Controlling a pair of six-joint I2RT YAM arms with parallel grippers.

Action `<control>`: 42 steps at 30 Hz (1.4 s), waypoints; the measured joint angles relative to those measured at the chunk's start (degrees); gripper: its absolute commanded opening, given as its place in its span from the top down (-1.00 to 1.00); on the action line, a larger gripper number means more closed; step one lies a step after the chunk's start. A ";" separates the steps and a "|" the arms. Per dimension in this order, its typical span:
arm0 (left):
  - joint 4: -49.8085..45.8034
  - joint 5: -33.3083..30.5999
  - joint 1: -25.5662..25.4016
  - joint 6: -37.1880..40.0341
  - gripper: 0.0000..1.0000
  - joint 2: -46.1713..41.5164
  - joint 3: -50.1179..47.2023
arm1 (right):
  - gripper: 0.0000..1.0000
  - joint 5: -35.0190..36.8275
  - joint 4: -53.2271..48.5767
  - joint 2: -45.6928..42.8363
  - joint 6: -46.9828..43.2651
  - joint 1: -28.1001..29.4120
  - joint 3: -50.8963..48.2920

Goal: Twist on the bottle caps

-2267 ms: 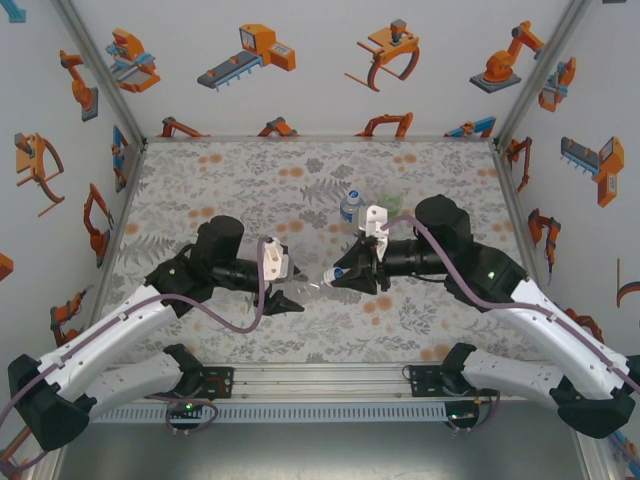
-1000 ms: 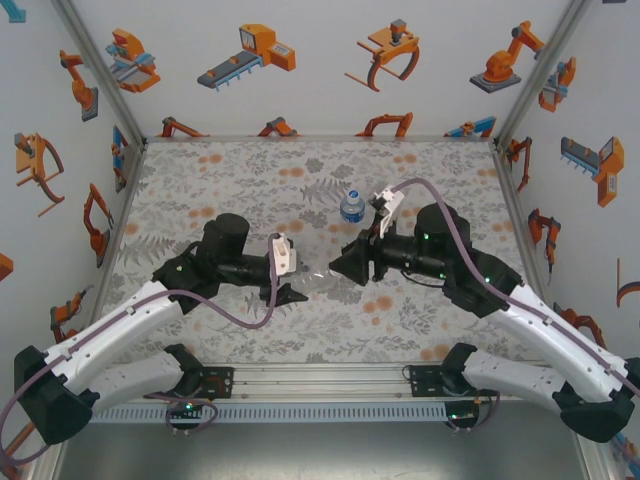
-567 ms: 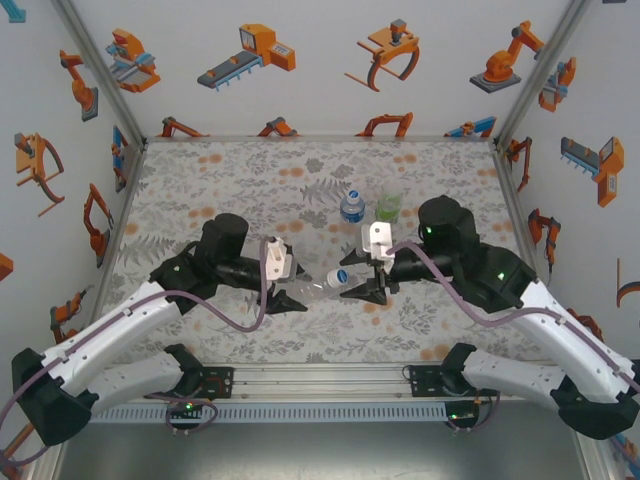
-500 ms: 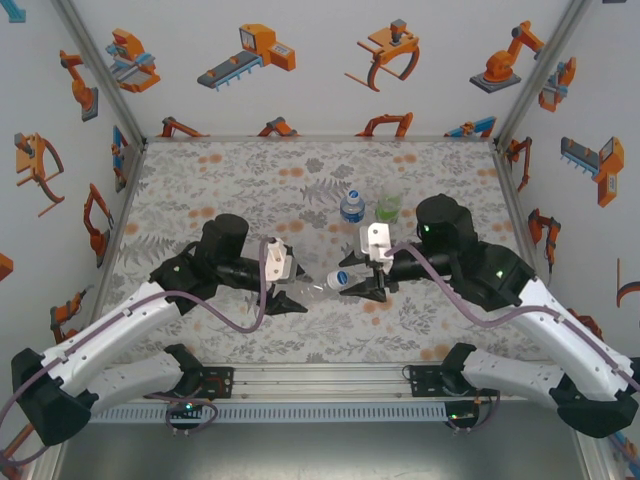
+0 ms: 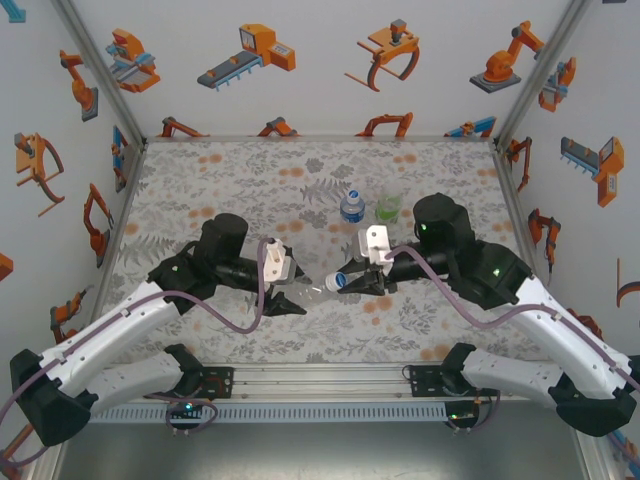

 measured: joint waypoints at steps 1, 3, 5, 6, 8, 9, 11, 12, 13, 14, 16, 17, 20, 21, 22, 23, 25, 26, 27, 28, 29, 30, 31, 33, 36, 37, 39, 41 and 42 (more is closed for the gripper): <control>-0.22 -0.02 0.00 0.02 1.00 0.04 0.02 | 0.62 0.07 0.17 0.00 0.61 0.00 -0.11; -0.63 -0.13 0.00 0.00 1.00 0.26 0.07 | 0.74 0.46 1.20 -0.09 2.99 0.00 -0.76; -1.03 -0.63 0.00 0.00 1.00 0.55 0.07 | 0.90 1.38 3.04 -0.48 6.82 0.00 -2.05; -1.29 -1.14 0.00 0.00 1.00 0.70 0.07 | 0.98 2.32 4.26 -0.87 9.66 0.00 -3.06; -1.73 -2.27 0.00 0.00 1.00 0.96 0.07 | 1.00 4.44 7.08 -1.79 15.91 0.00 -5.31; -1.99 -3.04 0.02 0.00 1.00 1.09 0.07 | 1.00 5.79 8.63 -2.32 19.61 0.00 -6.51; -2.23 -4.42 0.07 -0.02 1.00 1.38 0.07 | 1.00 9.11 11.65 -3.39 28.11 0.02 -9.01; -2.29 -5.11 0.09 -0.04 1.00 1.55 0.07 | 1.00 10.75 12.96 -3.85 32.15 0.07 -10.14; -2.32 -5.68 0.15 -0.04 1.00 1.73 0.07 | 1.00 12.37 14.14 -4.24 36.26 0.13 -11.17; -2.34 -6.32 0.17 -0.07 1.00 1.95 0.07 | 1.00 13.92 15.13 -4.55 40.02 0.20 -12.02; -2.32 -7.34 0.22 -0.22 1.00 2.43 0.07 | 1.00 17.59 15.61 -4.74 48.04 0.39 -12.90; -2.25 -7.80 0.24 -0.33 1.00 2.71 0.07 | 1.00 19.61 15.26 -4.63 52.17 0.48 -12.94; -2.14 -9.42 0.31 -0.63 1.00 3.45 0.17 | 1.00 24.85 13.46 -4.11 63.39 0.83 -12.83; -2.10 -10.01 0.33 -0.66 1.00 3.67 0.17 | 1.00 26.62 12.48 -3.80 67.73 0.87 -12.66; -2.08 -10.47 0.33 -0.68 1.00 3.87 0.17 | 1.00 27.80 11.58 -3.50 70.75 0.92 -12.46; -2.08 -10.91 0.35 -0.68 1.00 4.07 0.17 | 1.00 29.09 10.60 -3.08 74.29 0.94 -12.13; -1.84 -11.54 0.42 -0.68 1.00 4.44 0.17 | 1.00 31.12 8.63 -2.34 79.25 1.07 -11.21; -1.66 -11.69 0.46 -0.68 1.00 4.57 0.24 | 1.00 32.02 7.65 -1.97 81.11 1.16 -10.60; -1.44 -11.74 0.50 -0.68 1.00 4.66 0.33 | 1.00 32.74 6.86 -1.66 82.79 1.20 -10.03; -1.29 -11.85 0.52 -0.68 1.00 4.70 0.44 | 0.93 33.33 6.43 -1.49 84.00 1.25 -9.64; -1.11 -12.07 0.55 -0.68 1.00 4.70 0.61 | 0.87 33.79 6.34 -1.44 84.94 1.27 -9.46; -1.01 -12.24 0.57 -0.68 1.00 4.70 0.72 | 0.79 34.03 6.38 -1.46 85.29 1.27 -9.42; -0.96 -12.41 0.57 -0.68 1.00 4.70 0.79 | 0.70 34.18 6.51 -1.46 85.29 1.25 -9.42; -0.92 -12.70 0.57 -0.68 1.00 4.70 0.81 | 0.44 34.18 6.78 -1.44 84.56 1.25 -9.42; -0.35 -12.85 0.57 -0.66 1.00 4.70 0.83 | 0.07 33.88 7.85 -1.51 80.15 1.25 -9.35; -0.22 -12.13 0.50 -0.42 1.00 4.70 0.83 | -0.02 33.83 8.41 -1.49 78.05 1.25 -9.18; -0.24 -10.56 -0.24 -0.11 1.00 4.66 0.83 | -0.18 33.48 9.31 -1.51 71.87 1.07 -8.09; -0.33 -9.64 -0.55 0.02 1.00 4.63 0.85 | -0.24 32.54 9.64 -1.92 65.44 1.07 -6.95; -0.35 -9.31 -0.55 0.04 1.00 4.63 0.87 | -0.26 31.67 9.75 -2.43 61.61 1.07 -6.54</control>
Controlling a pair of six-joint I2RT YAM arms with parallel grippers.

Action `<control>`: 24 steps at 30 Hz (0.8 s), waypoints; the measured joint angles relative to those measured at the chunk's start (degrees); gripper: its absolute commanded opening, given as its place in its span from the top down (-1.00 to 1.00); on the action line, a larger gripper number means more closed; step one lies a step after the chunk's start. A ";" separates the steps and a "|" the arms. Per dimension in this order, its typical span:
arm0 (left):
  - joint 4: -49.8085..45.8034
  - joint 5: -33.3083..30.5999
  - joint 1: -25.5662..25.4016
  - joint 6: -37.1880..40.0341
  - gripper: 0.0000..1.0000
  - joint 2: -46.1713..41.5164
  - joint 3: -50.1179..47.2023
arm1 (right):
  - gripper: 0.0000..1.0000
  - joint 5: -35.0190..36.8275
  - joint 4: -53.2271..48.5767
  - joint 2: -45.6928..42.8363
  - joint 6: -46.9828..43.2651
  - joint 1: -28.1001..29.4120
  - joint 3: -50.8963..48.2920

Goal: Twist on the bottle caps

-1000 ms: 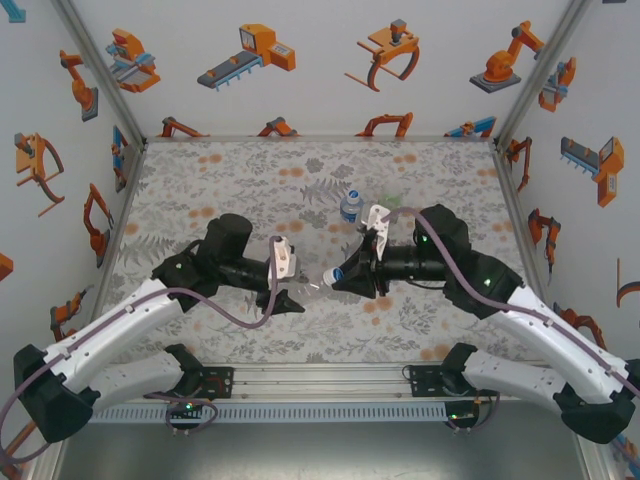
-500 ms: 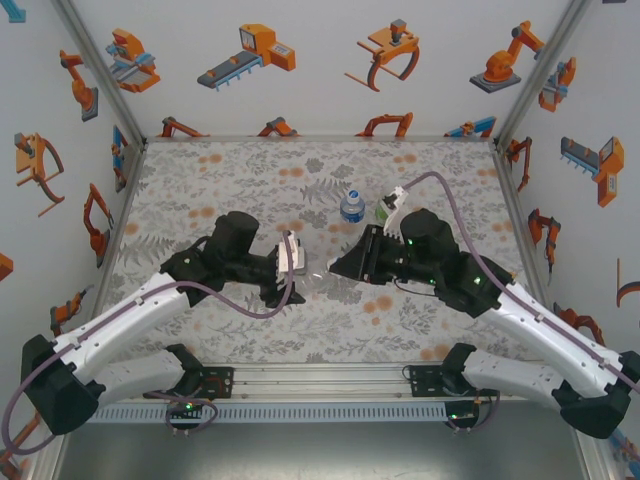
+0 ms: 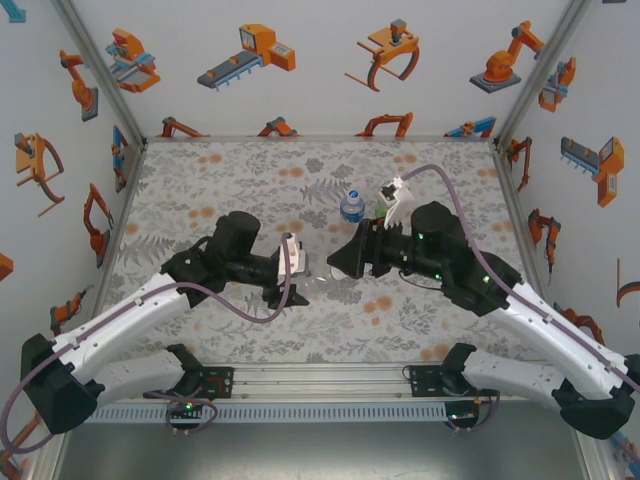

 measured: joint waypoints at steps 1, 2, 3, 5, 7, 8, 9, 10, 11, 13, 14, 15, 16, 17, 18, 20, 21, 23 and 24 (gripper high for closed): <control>-0.07 0.33 0.00 0.04 1.00 -0.02 0.02 | -0.26 -0.72 0.04 -0.48 -3.19 0.00 0.17; -0.15 0.68 0.00 0.15 1.00 -0.11 0.02 | -0.26 -2.05 0.00 -1.16 -7.23 0.00 0.39; -0.24 0.96 0.00 0.20 1.00 -0.24 0.04 | -0.26 -3.28 -0.04 -1.64 -10.54 0.00 0.57; -0.35 1.92 0.00 0.39 1.00 -0.68 0.04 | -0.26 -7.30 -0.26 -2.73 -19.28 0.00 0.94; -0.50 3.13 0.00 0.48 1.00 -1.09 0.07 | -0.26 -11.04 -1.01 -3.39 -27.02 0.00 1.33; -0.63 3.85 0.00 0.59 1.00 -1.29 0.07 | -0.26 -13.07 -1.73 -3.54 -31.15 0.00 1.66; -0.72 4.28 0.00 0.63 1.00 -1.42 0.07 | -0.25 -14.64 -2.27 -3.58 -34.21 0.00 1.88; -0.87 4.94 0.00 0.72 1.00 -1.53 0.11 | -0.25 -16.57 -3.17 -3.52 -38.03 0.00 2.25; -1.07 5.44 0.00 0.79 1.00 -1.57 0.22 | -0.23 -18.40 -4.20 -3.34 -41.46 0.00 2.67; -1.18 6.10 -0.02 0.79 1.00 -1.68 0.31 | -0.19 -21.46 -6.03 -2.67 -46.84 0.00 3.50; -1.31 6.40 -0.04 0.79 1.00 -1.77 0.33 | -0.14 -22.86 -6.69 -2.19 -49.11 0.00 3.85; -1.36 6.67 -0.04 0.79 1.00 -1.84 0.33 | -0.09 -23.85 -7.15 -1.73 -50.82 0.00 4.09; -1.42 6.82 -0.04 0.79 1.00 -1.92 0.35 | -0.04 -24.90 -7.67 -1.14 -52.35 0.00 4.31; -1.51 6.93 -0.04 0.79 1.00 -2.03 0.35 | 0.02 -25.64 -7.87 -0.70 -53.51 0.00 4.33; -1.53 6.99 -0.04 0.79 1.00 -2.12 0.37 | 0.07 -26.36 -8.20 -0.24 -54.45 0.00 4.33; -1.55 7.13 -0.04 0.81 1.00 -2.27 0.37 | 0.15 -27.43 -8.39 0.52 -55.82 0.00 4.31; -1.64 7.17 -0.04 0.81 1.00 -2.36 0.37 | 0.17 -27.76 -8.26 0.70 -56.26 0.00 4.31; -1.77 7.61 -0.07 0.85 1.00 -2.38 0.37 | 0.22 -28.24 -8.20 0.72 -56.96 -0.11 4.31; -1.77 7.82 -0.09 0.90 1.00 -2.38 0.37 | 0.22 -28.35 -8.09 0.70 -57.16 -0.11 4.31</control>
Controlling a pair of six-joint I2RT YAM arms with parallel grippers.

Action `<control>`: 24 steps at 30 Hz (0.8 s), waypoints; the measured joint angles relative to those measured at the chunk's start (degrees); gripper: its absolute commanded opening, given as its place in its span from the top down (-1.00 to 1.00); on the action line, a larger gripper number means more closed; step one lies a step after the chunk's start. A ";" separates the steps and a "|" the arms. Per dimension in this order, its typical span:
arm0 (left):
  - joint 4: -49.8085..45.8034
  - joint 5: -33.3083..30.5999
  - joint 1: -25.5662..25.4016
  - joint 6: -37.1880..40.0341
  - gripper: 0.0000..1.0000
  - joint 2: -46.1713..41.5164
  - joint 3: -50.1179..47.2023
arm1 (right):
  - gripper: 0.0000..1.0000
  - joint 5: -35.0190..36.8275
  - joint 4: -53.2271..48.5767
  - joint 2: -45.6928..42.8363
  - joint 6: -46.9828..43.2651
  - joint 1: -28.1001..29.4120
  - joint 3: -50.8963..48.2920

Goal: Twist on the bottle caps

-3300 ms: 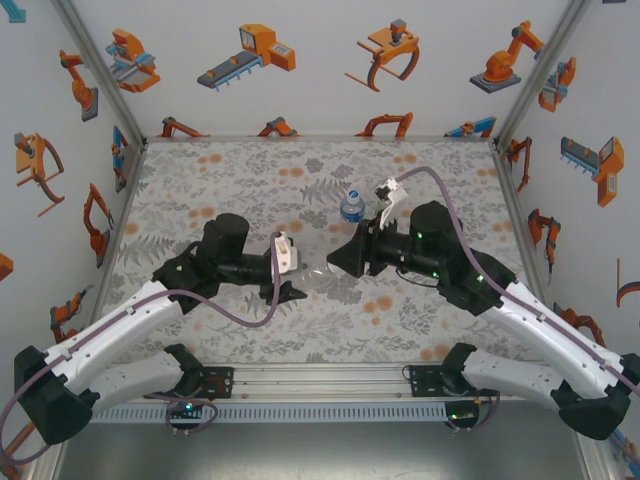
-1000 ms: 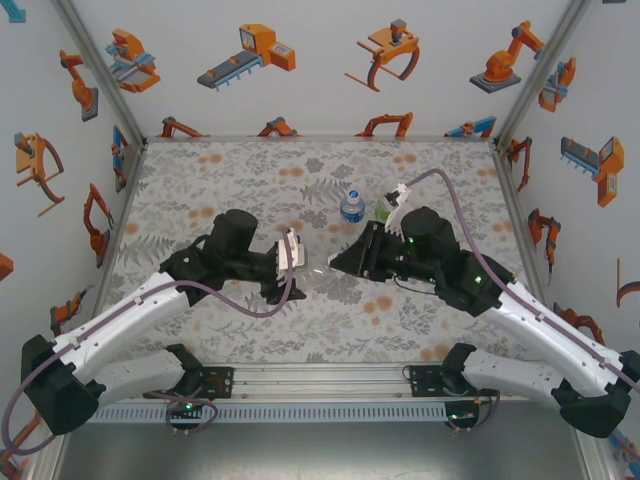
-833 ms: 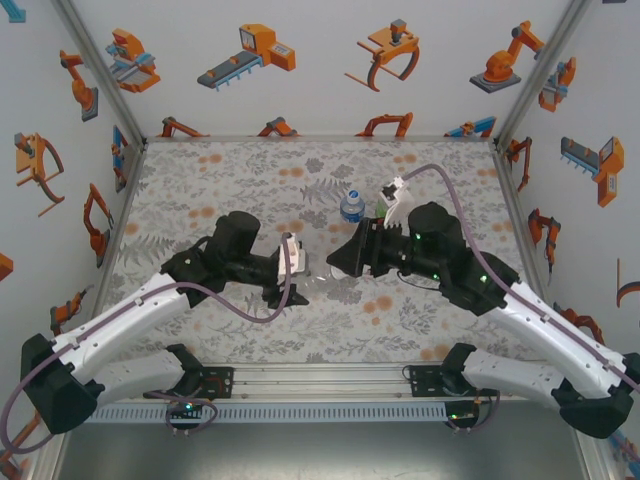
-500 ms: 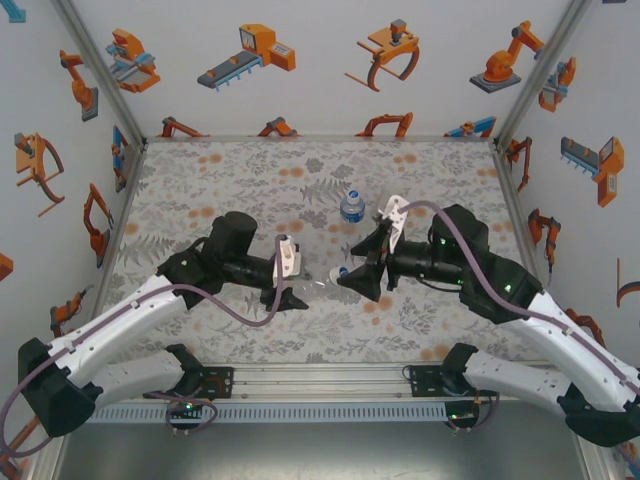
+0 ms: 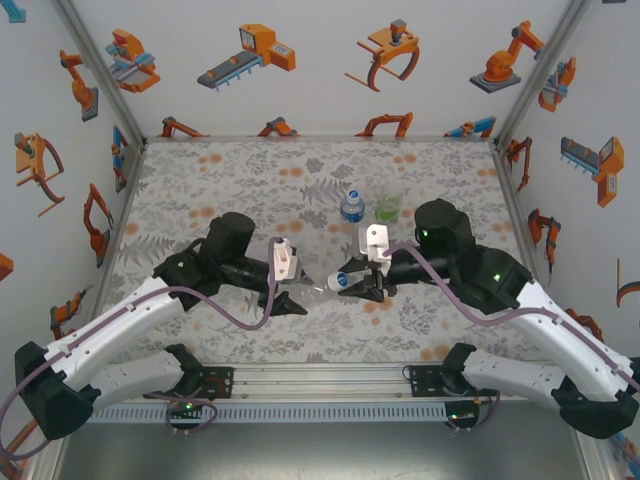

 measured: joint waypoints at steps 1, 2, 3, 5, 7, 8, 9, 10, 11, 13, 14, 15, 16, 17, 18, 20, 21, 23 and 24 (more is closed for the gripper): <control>0.00 0.17 0.00 0.00 1.00 -0.02 0.00 | 0.22 -0.13 0.15 0.00 -0.04 0.00 0.00; 0.00 0.22 0.00 0.02 1.00 -0.02 0.02 | 0.21 -0.17 0.24 0.02 -0.04 0.00 0.00; 0.00 0.26 0.00 0.04 1.00 -0.02 0.02 | 0.22 -0.22 0.33 0.02 -0.04 0.00 -0.02; 0.00 0.33 0.00 0.09 1.00 -0.02 0.02 | 0.23 -0.39 0.72 0.00 0.00 0.00 -0.04; -0.02 0.33 0.00 0.09 1.00 0.00 0.04 | 0.23 -0.57 1.33 -0.07 0.02 0.00 -0.28; -0.04 0.33 0.00 0.11 1.00 0.00 0.09 | 0.23 -0.59 1.62 -0.15 0.07 0.00 -0.46; -0.13 0.33 0.00 0.11 1.00 0.00 0.11 | 0.23 -0.59 1.86 -0.20 0.20 0.00 -0.57; -0.17 0.33 0.00 0.11 1.00 0.00 0.15 | 0.23 -0.70 2.01 -0.22 0.22 0.00 -0.70; -0.22 0.31 0.00 0.11 1.00 0.02 0.20 | 0.24 -0.74 2.32 -0.24 0.24 0.00 -0.83; -0.26 0.31 0.00 0.09 1.00 0.04 0.33 | 0.29 -0.74 2.82 -0.24 0.46 0.00 -1.11; -0.33 0.33 0.00 0.11 1.00 0.04 0.33 | 0.36 -0.74 3.04 -0.24 0.59 0.00 -1.22; -0.42 0.33 0.00 0.13 1.00 0.04 0.33 | 0.41 -0.74 3.21 -0.26 0.68 0.00 -1.31; -0.61 0.35 0.00 0.13 1.00 0.04 0.33 | 0.49 -0.72 3.28 -0.26 0.94 0.00 -1.40; -0.76 0.35 -0.02 0.13 1.00 0.04 0.33 | 0.56 -0.70 3.32 -0.26 1.18 0.00 -1.49; -0.87 0.33 0.00 0.13 1.00 0.04 0.33 | 0.62 -0.68 3.48 -0.26 1.57 0.00 -1.62; -1.29 0.22 -0.02 0.11 1.00 0.04 0.33 | 0.81 -0.31 4.20 -0.42 3.08 0.00 -2.23; -1.49 0.09 -0.02 0.11 1.00 0.07 0.33 | 0.88 0.04 4.68 -0.55 4.17 0.00 -2.62; -2.05 -0.68 0.00 0.09 1.00 0.22 0.33 | 1.00 1.27 6.32 -0.85 8.00 0.00 -3.87; -2.27 -1.20 0.00 0.09 1.00 0.31 0.33 | 1.00 2.21 7.13 -0.98 10.40 0.00 -4.44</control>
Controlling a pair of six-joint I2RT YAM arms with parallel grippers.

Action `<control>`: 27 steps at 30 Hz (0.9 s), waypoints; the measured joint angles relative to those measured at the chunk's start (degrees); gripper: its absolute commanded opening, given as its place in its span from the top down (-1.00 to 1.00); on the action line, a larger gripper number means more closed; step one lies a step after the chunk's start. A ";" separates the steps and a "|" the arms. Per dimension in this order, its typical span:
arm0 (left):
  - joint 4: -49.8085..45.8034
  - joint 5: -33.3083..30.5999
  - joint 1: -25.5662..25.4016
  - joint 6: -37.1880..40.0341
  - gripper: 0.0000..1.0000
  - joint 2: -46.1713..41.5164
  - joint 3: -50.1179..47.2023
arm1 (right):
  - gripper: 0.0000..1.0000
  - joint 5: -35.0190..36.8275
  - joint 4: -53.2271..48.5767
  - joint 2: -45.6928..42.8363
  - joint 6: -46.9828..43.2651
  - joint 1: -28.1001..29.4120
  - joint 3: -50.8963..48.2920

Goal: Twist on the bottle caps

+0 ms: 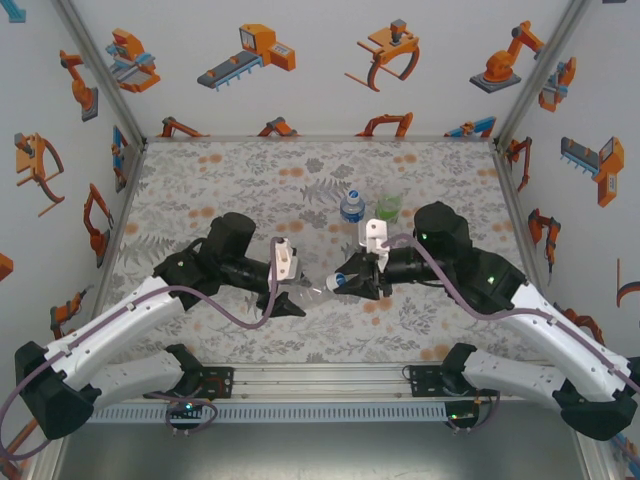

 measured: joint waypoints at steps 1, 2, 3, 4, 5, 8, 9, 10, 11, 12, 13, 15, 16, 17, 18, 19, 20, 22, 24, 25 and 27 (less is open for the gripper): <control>-0.22 -0.63 0.00 -0.07 1.00 0.07 0.00 | 1.00 1.22 0.87 -0.13 2.86 0.02 -0.66; -0.39 -1.51 0.00 -0.13 1.00 0.09 0.00 | 1.00 2.99 1.79 -0.26 6.47 0.02 -1.31; -0.46 -2.27 0.04 -0.22 1.00 0.11 0.00 | 1.00 4.79 2.49 -0.35 10.14 0.02 -1.84; -0.46 -3.30 0.07 -0.22 1.00 0.11 0.00 | 1.00 6.93 3.17 -0.39 14.40 0.02 -2.36; -0.44 -4.24 0.11 -0.26 1.00 0.13 0.00 | 1.00 8.72 3.50 -0.39 18.03 0.02 -2.69; -0.11 -7.10 0.17 -0.66 1.00 0.17 0.00 | 1.00 15.13 3.82 0.02 31.65 0.11 -3.21; 0.07 -8.17 0.26 -0.87 1.00 0.17 0.00 | 1.00 17.38 3.76 0.39 36.63 0.15 -3.21; 0.15 -9.11 0.39 -1.09 1.00 0.17 0.00 | 1.00 19.47 3.63 0.85 41.53 0.15 -3.19; 0.17 -9.99 0.50 -1.31 1.00 0.20 0.00 | 1.00 20.90 3.52 1.25 45.11 0.17 -3.19; 0.11 -11.06 0.52 -1.51 1.00 0.28 0.00 | 1.00 22.58 3.26 1.86 49.29 0.17 -3.17; -0.04 -12.07 0.52 -1.70 0.99 0.33 0.00 | 1.00 23.91 2.86 2.56 52.89 0.17 -2.99; -0.28 -14.05 0.59 -1.92 0.75 0.37 -0.02 | 1.00 25.75 2.08 3.87 57.55 0.17 -2.38; -0.33 -15.02 0.59 -2.12 0.50 0.35 -0.02 | 1.00 26.58 1.64 4.63 59.34 0.17 -1.86; -0.31 -15.85 0.61 -2.34 0.23 0.31 -0.02 | 1.00 27.15 1.49 5.22 60.26 0.17 -1.49; -0.26 -16.76 0.61 -2.58 -0.09 0.17 -0.09 | 1.00 27.76 1.03 5.95 61.11 0.17 -0.90; -0.20 -17.68 0.61 -2.78 -0.42 -0.11 -0.20 | 1.00 28.22 0.57 6.67 61.48 0.17 -0.26; -0.07 -18.58 0.61 -2.80 -0.69 -0.52 -0.39 | 1.00 28.44 0.26 7.34 61.53 0.17 0.37; 0.00 -19.52 0.31 -2.78 -0.93 -1.90 -0.68 | 1.00 30.27 -0.92 9.35 60.96 0.17 2.36; 0.00 -20.65 0.04 -3.08 -0.94 -3.80 -1.09 | 1.00 32.00 -2.34 11.65 59.36 0.07 4.52; -0.09 -21.38 0.04 -3.08 -0.94 -5.01 -1.38 | 1.00 32.94 -3.21 12.96 58.10 0.07 5.79; -0.07 -22.82 0.04 -3.19 -0.94 -7.08 -1.99 | 1.00 34.71 -4.90 15.47 55.39 0.07 8.26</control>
